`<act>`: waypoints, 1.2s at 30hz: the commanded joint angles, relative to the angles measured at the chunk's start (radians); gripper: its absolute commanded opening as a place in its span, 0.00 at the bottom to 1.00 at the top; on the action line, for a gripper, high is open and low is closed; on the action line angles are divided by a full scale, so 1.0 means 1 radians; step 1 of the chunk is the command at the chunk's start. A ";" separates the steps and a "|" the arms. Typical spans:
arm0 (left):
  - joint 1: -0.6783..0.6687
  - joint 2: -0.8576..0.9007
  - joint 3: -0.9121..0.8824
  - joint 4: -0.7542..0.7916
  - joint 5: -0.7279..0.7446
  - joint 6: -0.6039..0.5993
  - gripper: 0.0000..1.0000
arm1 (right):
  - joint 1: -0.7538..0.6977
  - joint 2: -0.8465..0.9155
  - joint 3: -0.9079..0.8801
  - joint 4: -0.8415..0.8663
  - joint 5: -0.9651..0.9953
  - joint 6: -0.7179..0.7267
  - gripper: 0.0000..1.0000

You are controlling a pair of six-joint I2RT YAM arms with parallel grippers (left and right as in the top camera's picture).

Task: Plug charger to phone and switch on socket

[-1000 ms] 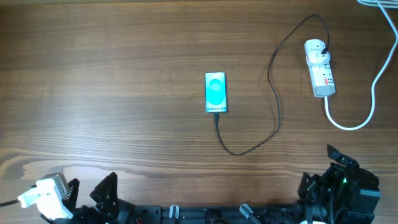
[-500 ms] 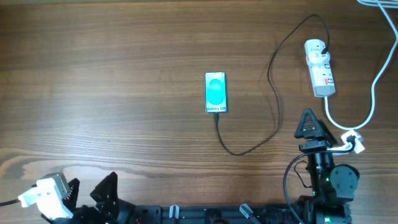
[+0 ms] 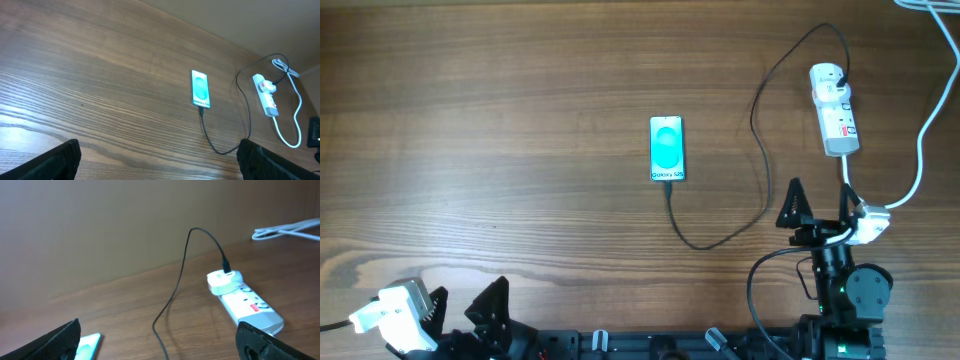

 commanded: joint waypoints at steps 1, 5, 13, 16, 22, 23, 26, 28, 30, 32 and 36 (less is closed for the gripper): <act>-0.005 -0.004 0.000 0.002 0.001 -0.010 1.00 | 0.004 -0.014 -0.003 0.006 0.008 -0.073 1.00; -0.005 -0.004 0.000 0.002 0.001 -0.010 1.00 | 0.004 -0.014 -0.003 0.006 0.009 -0.074 1.00; -0.005 -0.004 0.000 0.002 0.001 -0.010 1.00 | 0.004 -0.014 -0.003 0.005 0.009 -0.074 1.00; -0.005 -0.004 0.000 0.002 0.001 -0.010 1.00 | 0.004 -0.014 -0.003 0.005 0.009 -0.074 1.00; -0.005 -0.004 0.000 0.001 0.001 -0.010 1.00 | 0.004 -0.014 -0.003 0.005 0.009 -0.074 1.00; -0.005 -0.004 0.000 0.003 -0.002 -0.010 1.00 | 0.004 -0.014 -0.003 0.005 0.009 -0.074 1.00; -0.014 -0.016 -0.070 0.113 0.002 -0.002 1.00 | 0.004 -0.014 -0.003 0.005 0.009 -0.074 1.00; 0.055 -0.044 -0.185 0.165 0.003 -0.003 1.00 | 0.004 -0.014 -0.003 0.005 0.009 -0.074 1.00; 0.120 -0.075 -0.311 0.275 0.024 0.016 1.00 | 0.004 -0.014 -0.003 0.005 0.009 -0.074 1.00; 0.177 -0.117 -0.452 0.499 0.154 0.164 1.00 | 0.004 -0.014 -0.003 0.005 0.009 -0.074 1.00; 0.232 -0.228 -0.794 0.895 0.254 0.291 1.00 | 0.004 -0.014 -0.003 0.005 0.009 -0.074 1.00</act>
